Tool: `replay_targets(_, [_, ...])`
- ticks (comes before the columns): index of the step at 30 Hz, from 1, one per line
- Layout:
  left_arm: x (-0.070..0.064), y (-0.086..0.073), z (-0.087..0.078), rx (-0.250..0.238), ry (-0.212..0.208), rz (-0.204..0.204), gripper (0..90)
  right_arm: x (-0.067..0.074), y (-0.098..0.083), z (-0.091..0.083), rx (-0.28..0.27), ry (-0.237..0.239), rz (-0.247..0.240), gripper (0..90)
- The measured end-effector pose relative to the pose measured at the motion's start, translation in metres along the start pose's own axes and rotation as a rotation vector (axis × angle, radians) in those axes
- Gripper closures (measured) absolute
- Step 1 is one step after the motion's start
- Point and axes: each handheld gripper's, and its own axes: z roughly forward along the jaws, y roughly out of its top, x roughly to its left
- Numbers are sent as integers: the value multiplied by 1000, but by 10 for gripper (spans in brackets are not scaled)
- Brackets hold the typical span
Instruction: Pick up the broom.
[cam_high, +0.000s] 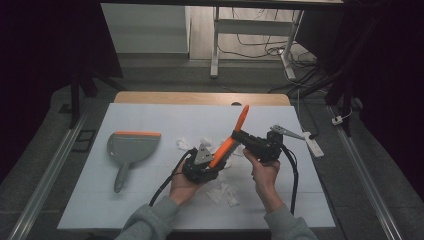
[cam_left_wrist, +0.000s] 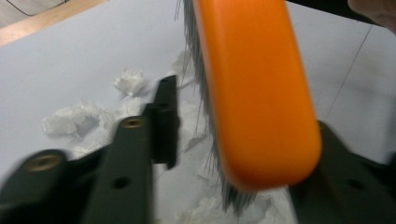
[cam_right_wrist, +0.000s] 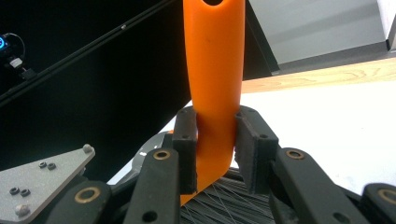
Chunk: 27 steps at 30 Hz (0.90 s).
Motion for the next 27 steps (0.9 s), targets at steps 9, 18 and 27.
replay_targets(9, [14, -1, -9, 29, 12, -9, 806, 0, -4, 6, 20, 24, 11, 695])
replay_targets(18, [42, -5, -39, 41, -2, -51, 808, 6, 8, -2, 72, 4, -144, 423])
replay_targets(27, [61, -4, -64, 89, -31, -44, 807, 4, 16, -7, 276, -87, -305, 240])
